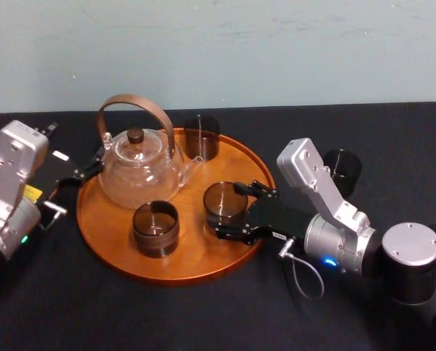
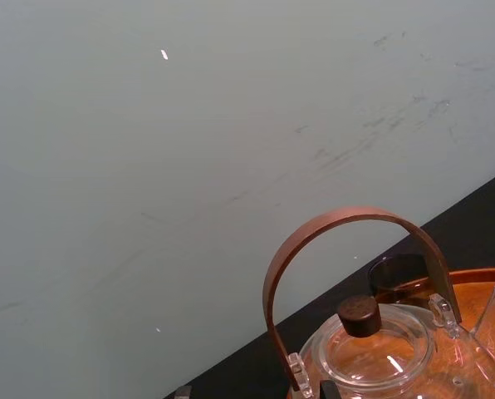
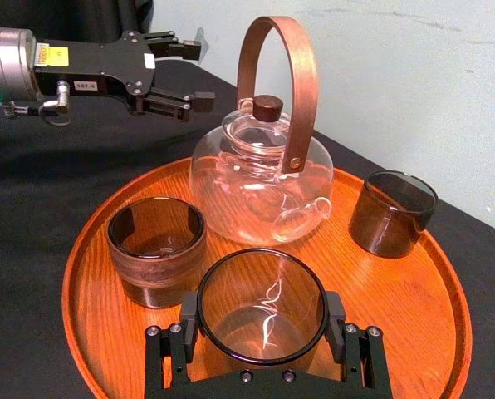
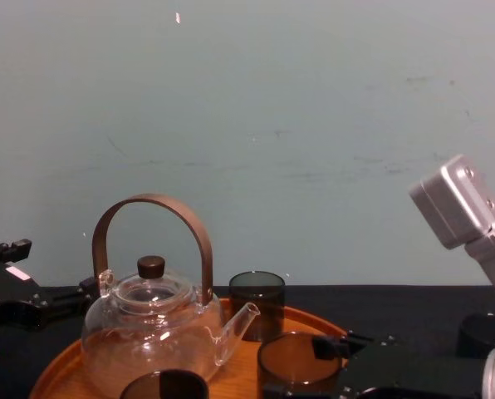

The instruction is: Pick up the glass from the table and place it on the tray.

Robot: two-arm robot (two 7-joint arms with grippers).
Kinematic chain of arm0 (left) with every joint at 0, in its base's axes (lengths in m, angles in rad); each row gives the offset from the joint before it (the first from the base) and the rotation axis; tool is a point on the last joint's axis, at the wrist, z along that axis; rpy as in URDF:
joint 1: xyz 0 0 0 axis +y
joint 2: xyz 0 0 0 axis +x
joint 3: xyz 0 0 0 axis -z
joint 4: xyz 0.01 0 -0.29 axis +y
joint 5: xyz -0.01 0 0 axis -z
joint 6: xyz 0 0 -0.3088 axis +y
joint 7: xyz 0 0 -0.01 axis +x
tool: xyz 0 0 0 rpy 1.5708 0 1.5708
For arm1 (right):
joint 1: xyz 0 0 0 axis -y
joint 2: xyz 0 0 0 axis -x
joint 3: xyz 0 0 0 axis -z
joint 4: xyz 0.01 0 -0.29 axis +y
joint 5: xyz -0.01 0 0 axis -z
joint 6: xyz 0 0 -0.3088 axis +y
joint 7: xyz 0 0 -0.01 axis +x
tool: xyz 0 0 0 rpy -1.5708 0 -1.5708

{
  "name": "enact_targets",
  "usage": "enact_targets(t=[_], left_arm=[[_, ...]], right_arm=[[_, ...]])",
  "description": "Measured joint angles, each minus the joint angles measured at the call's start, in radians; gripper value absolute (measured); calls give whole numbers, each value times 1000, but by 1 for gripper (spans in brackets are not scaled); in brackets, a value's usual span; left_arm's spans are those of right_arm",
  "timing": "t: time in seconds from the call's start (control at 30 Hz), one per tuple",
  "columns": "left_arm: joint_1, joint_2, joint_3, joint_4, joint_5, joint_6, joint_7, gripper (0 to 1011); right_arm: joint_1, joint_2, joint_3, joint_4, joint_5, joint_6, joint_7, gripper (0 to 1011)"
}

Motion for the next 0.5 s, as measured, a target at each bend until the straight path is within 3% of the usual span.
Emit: enact_targets(t=[0.5], left_arm=[[0, 0, 0, 0, 0, 0, 0, 1002]], right_arm=[[13, -12, -5, 35, 2, 4, 2, 904]])
